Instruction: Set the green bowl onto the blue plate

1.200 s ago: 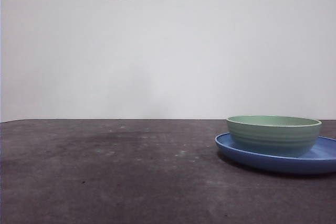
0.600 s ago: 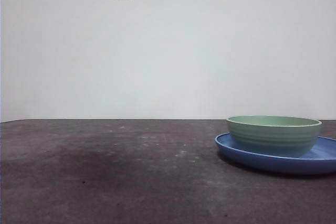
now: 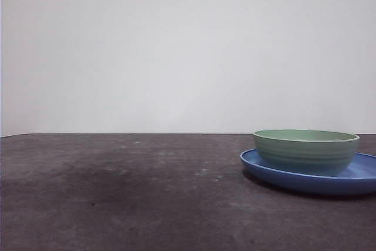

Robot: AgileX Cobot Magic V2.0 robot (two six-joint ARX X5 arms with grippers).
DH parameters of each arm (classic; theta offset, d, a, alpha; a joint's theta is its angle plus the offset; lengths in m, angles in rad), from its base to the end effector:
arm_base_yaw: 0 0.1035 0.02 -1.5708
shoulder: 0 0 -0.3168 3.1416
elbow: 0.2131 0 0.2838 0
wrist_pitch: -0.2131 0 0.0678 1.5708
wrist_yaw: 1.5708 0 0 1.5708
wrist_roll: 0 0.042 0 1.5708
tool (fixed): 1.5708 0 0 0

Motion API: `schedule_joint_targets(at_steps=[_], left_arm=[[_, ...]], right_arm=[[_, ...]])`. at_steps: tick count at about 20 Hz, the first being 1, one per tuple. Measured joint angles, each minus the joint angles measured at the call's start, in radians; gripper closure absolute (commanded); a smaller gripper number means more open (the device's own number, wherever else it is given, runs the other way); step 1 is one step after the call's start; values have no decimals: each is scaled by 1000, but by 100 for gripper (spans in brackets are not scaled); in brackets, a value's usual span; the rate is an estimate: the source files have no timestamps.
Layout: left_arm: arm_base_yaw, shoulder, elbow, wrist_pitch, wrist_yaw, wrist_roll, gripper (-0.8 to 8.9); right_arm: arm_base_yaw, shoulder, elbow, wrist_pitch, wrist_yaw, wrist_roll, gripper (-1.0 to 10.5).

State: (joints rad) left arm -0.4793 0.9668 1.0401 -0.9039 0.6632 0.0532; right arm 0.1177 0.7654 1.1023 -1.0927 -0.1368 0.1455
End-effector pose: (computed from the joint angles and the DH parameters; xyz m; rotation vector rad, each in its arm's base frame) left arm 0.1481 -0.1061 0.3699 -0.0359 0.8424 -1.0957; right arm 0.1117 0.0190 0.3963 0.1450 0.7740 0.1867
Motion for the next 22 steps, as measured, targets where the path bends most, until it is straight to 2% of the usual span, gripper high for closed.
schedule_joint_targets(at_steps=[4,7,9,12,15,22], left_arm=[[0,0,0,-2,0,14,593],[0,0,0,-5,1,19,593],[0,0,0,-5,1,21,593],[0,0,0,-5,1,32,593],[0,0,0,-4,1,35,593],[0,0,0,-4,1,35,593]], right_arm=[[-48,123,-127,166,-6,23,538],[-137,221,-192,269,-75,27,584],[-203,293,-204,319,-84,17,584],[-277,414,-204,384,-174,-1,587],[-280,518,-204,447,-234,-11,632],[-271,719,-204,545,-284,-19,671]])
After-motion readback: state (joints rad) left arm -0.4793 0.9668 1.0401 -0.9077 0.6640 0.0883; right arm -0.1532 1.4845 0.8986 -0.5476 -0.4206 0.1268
